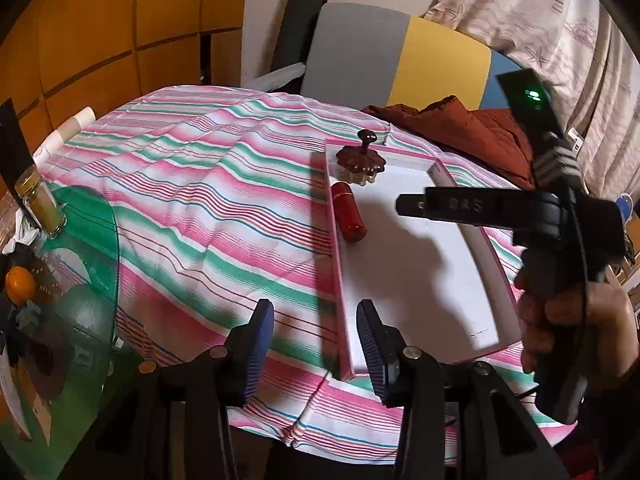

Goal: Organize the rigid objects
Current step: 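Lower the red cylinder onto the tray beside the knob and open the right tool, then reach the left tool to the toys and grasp the clear cup with black base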

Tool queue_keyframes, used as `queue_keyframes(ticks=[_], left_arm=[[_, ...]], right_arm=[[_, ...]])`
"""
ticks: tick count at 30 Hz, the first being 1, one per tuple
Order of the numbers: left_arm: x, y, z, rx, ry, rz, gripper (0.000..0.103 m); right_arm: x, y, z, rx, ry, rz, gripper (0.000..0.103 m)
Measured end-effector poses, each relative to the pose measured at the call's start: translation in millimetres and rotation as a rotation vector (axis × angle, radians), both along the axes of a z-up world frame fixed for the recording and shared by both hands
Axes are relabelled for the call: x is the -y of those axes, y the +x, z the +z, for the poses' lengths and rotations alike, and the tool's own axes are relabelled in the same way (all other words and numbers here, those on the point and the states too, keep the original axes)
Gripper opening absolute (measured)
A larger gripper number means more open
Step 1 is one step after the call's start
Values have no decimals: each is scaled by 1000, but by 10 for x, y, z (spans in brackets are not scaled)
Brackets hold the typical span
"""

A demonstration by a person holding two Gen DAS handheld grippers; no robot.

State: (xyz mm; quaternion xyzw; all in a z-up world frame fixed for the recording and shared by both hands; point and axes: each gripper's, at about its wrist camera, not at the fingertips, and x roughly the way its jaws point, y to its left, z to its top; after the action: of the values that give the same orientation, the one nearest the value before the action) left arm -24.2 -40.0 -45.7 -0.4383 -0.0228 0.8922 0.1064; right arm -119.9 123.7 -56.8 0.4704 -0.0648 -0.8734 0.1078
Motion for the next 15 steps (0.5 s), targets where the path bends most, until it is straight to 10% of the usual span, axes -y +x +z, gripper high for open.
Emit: queue_keyframes(ticks=[15], left_arm=[[-363,40,51,7,19,-117,43]], right_arm=[[-806,669,422,-183,119,-133,55]])
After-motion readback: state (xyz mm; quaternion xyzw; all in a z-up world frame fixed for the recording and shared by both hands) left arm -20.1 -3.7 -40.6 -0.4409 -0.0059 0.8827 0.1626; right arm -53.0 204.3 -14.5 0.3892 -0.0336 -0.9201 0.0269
